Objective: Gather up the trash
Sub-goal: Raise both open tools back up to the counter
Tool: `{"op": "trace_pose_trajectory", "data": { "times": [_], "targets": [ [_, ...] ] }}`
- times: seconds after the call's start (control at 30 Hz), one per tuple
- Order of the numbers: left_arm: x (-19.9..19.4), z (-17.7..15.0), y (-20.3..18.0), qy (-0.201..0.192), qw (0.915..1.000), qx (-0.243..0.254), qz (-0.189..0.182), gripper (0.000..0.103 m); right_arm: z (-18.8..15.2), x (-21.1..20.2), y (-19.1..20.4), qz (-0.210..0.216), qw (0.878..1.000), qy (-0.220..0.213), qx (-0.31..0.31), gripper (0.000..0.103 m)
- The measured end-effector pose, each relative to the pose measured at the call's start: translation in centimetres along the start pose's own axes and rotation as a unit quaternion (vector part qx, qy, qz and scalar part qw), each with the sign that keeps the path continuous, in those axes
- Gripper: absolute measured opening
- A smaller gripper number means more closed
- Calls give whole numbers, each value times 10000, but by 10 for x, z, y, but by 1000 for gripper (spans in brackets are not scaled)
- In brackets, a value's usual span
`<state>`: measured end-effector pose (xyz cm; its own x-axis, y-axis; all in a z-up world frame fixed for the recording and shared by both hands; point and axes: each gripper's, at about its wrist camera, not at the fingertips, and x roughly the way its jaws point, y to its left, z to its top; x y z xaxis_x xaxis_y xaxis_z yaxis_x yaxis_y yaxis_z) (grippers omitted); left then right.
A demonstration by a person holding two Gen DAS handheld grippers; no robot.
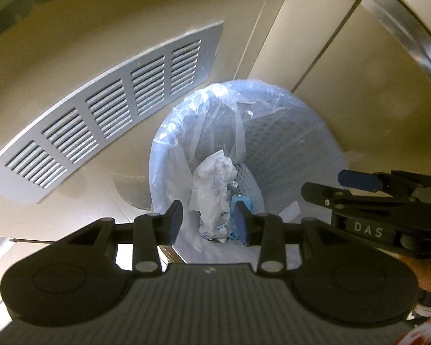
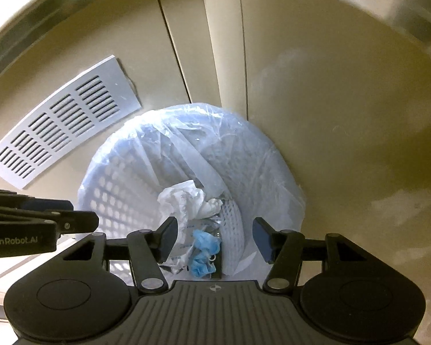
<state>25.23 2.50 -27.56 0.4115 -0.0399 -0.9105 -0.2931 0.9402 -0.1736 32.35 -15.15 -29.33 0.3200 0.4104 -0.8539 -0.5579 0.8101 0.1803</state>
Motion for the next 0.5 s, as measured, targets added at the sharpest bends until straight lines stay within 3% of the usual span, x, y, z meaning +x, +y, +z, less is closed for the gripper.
{"op": "trace_pose_trajectory", "data": {
  "times": [0.2, 0.27, 0.5],
  "targets": [
    [-37, -1, -6, -238, 9996, 152, -81, 44, 7, -37, 11, 176, 9998, -93, 86, 58],
    [-52, -1, -7, -358, 9991, 171, -119, 54, 11, -51, 15, 263, 9994, -175, 149, 58],
    [-108, 2, -14, -779, 9963, 288, -234, 70, 24, -112, 34, 366, 9969, -692, 104, 58]
  ]
}}
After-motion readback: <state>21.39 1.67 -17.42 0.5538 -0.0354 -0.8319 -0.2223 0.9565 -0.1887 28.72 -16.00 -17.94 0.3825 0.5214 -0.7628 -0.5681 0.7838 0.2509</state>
